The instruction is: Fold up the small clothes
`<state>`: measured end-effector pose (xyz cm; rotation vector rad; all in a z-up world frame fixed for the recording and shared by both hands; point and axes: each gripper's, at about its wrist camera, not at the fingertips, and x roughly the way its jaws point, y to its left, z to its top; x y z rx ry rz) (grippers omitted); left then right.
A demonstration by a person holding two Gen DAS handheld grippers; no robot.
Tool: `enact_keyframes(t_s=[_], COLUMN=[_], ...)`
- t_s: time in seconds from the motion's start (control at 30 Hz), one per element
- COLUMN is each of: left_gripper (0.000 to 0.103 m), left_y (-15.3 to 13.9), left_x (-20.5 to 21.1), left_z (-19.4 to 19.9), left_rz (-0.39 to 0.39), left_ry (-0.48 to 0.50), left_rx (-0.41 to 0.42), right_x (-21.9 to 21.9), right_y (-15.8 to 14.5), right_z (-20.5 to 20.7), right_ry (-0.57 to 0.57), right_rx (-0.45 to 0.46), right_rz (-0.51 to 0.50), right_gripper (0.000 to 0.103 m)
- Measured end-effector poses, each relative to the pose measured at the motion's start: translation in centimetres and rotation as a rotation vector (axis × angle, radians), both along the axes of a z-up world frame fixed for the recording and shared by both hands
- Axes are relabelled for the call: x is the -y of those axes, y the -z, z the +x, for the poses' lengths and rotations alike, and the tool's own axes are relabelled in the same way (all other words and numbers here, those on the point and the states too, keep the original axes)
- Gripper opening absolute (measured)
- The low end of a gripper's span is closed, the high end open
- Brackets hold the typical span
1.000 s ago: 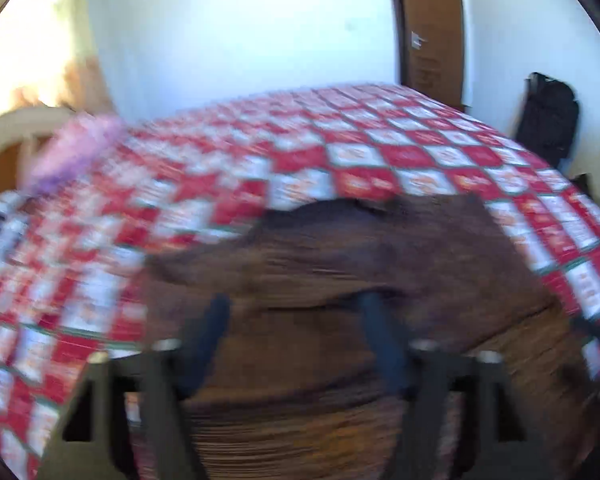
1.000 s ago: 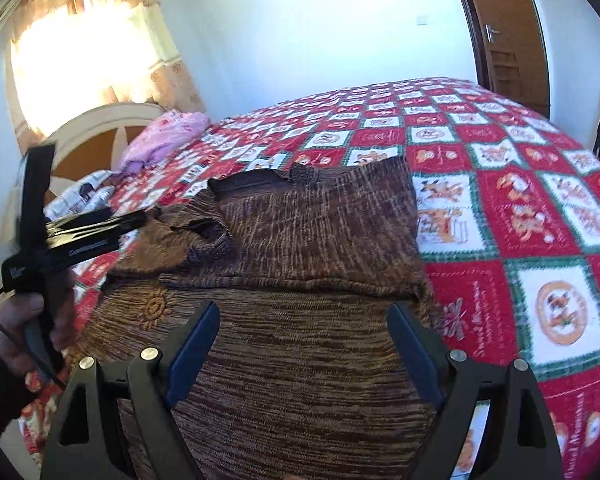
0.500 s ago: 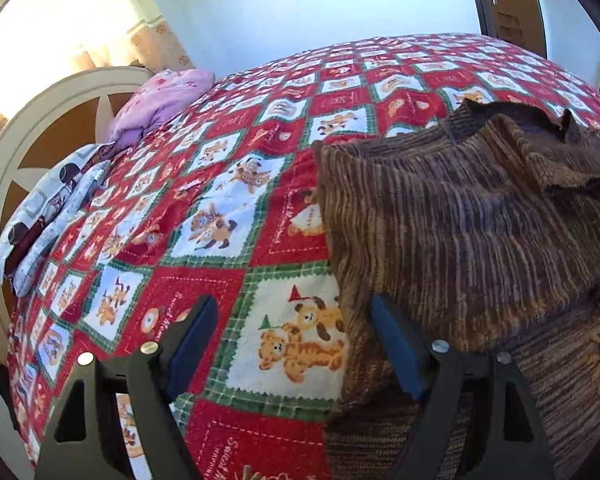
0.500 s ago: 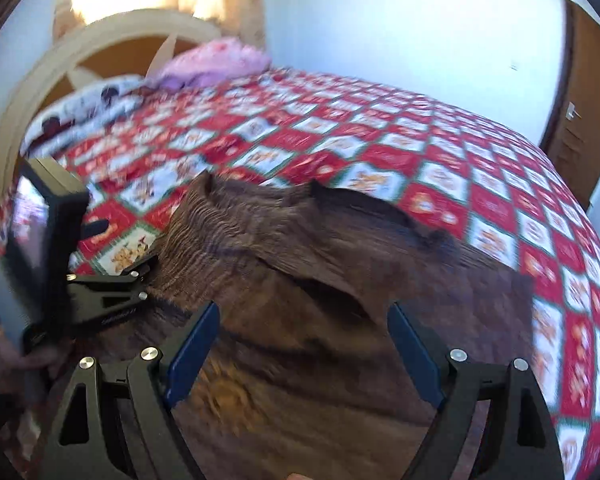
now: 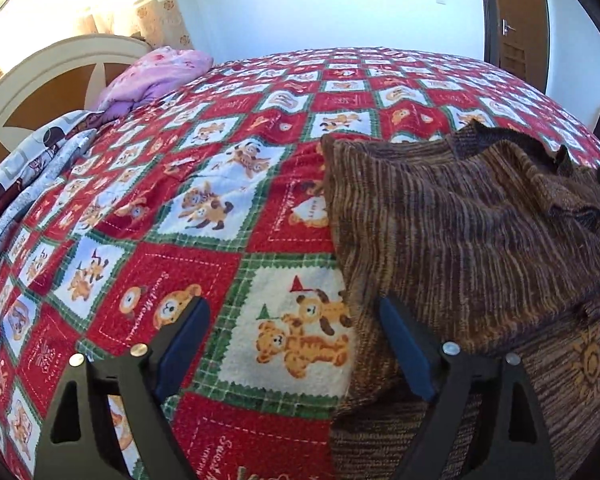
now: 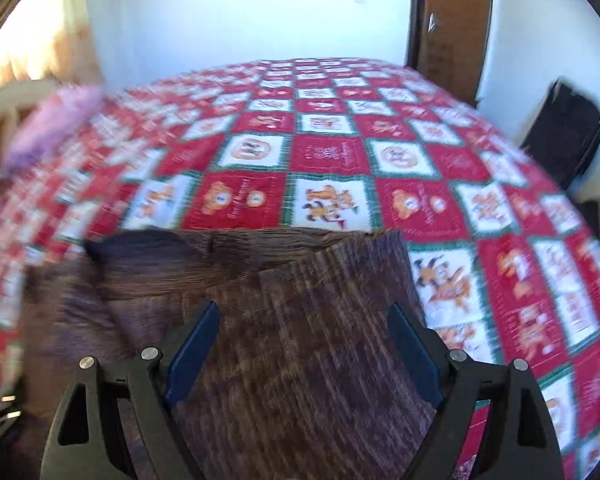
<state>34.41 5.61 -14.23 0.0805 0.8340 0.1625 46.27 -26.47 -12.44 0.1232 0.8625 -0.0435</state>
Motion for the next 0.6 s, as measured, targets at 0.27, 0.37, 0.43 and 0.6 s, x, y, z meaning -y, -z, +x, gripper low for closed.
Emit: enact_keyframes(t_s=[0.27, 0.37, 0.43, 0.6], left_gripper=[0.094, 0.097, 0.097, 0.099], left_y=[0.1, 0.1, 0.1, 0.2], left_x=[0.0, -0.1, -0.3, -0.7], left_z=[0.0, 0.0, 0.0, 0.0], left_rz=[0.009, 0.006, 0.000, -0.028], left_ry=[-0.012, -0.018, -0.019, -0.024], left_rx=[0.004, 0.004, 0.002, -0.003], right_x=[-12.2, -15.8, -16.4, -6.7], right_y=[-1.1, 0.7, 2.1, 1.0], right_z=[-4.3, -3.0, -1.2, 2.3], right_ry=[-0.426, -0.476, -0.430, -0.019], right_rx=[0.108, 0.066, 0.032, 0.046], right_rz=[-0.107, -0.143, -0.209, -0.153], right_gripper=[0.086, 0.086, 0.086, 0.086])
